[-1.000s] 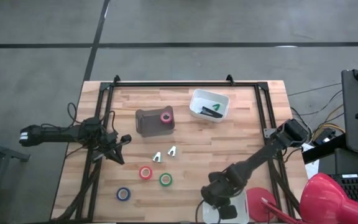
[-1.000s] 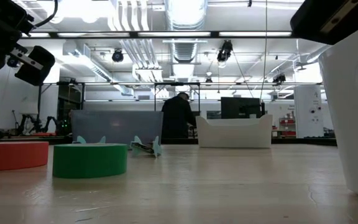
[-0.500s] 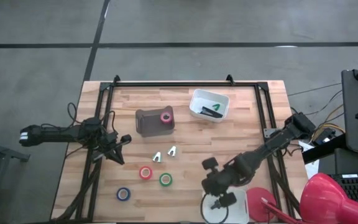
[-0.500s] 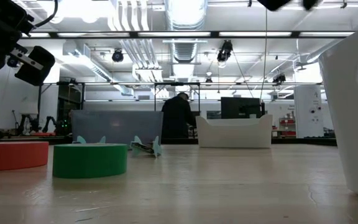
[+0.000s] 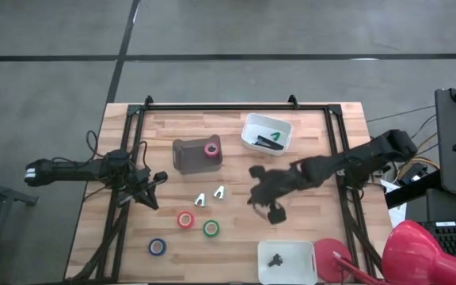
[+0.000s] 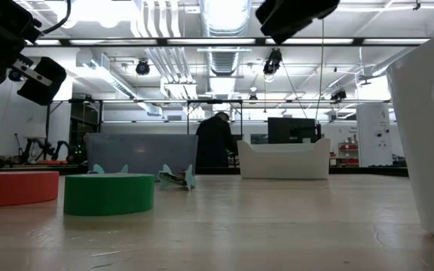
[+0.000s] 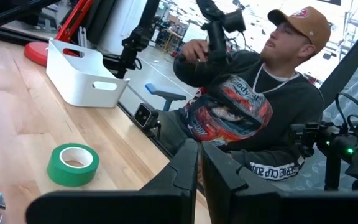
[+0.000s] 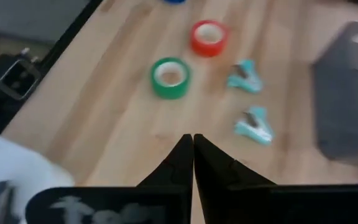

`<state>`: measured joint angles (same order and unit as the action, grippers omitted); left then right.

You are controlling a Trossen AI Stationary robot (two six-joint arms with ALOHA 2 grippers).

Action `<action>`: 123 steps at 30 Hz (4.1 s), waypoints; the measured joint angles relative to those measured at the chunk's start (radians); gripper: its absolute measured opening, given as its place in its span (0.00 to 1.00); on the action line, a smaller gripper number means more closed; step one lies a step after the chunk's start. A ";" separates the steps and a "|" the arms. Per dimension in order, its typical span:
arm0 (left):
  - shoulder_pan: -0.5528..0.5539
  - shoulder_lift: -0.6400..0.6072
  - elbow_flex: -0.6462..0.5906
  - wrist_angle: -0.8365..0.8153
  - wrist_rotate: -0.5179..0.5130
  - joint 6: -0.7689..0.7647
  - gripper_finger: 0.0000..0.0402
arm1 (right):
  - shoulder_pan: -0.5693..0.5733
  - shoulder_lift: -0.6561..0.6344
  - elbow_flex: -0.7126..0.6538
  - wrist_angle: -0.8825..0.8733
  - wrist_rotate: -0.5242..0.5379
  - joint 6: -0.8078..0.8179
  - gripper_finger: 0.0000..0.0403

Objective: Pick and place Stapler, Stapler remover, tape
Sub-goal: Put the orange tape into the black bin

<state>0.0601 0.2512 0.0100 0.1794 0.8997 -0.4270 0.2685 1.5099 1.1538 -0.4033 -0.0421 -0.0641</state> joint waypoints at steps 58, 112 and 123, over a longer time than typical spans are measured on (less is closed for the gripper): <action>0.000 0.000 0.000 -0.001 0.000 0.000 0.06 | -0.110 -1.481 -1.099 0.304 0.173 -0.018 0.02; 0.002 0.001 0.007 0.107 -1.158 -0.414 0.06 | -0.110 -1.409 -1.107 0.327 0.173 -0.017 0.02; -0.187 0.145 0.218 -0.044 -1.126 -0.195 0.03 | -0.110 -1.409 -1.107 0.327 0.174 -0.016 0.02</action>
<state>-0.1268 0.3959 0.2281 0.1357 -0.2263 -0.6224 0.1585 0.1009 0.0471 -0.0765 0.1314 -0.0799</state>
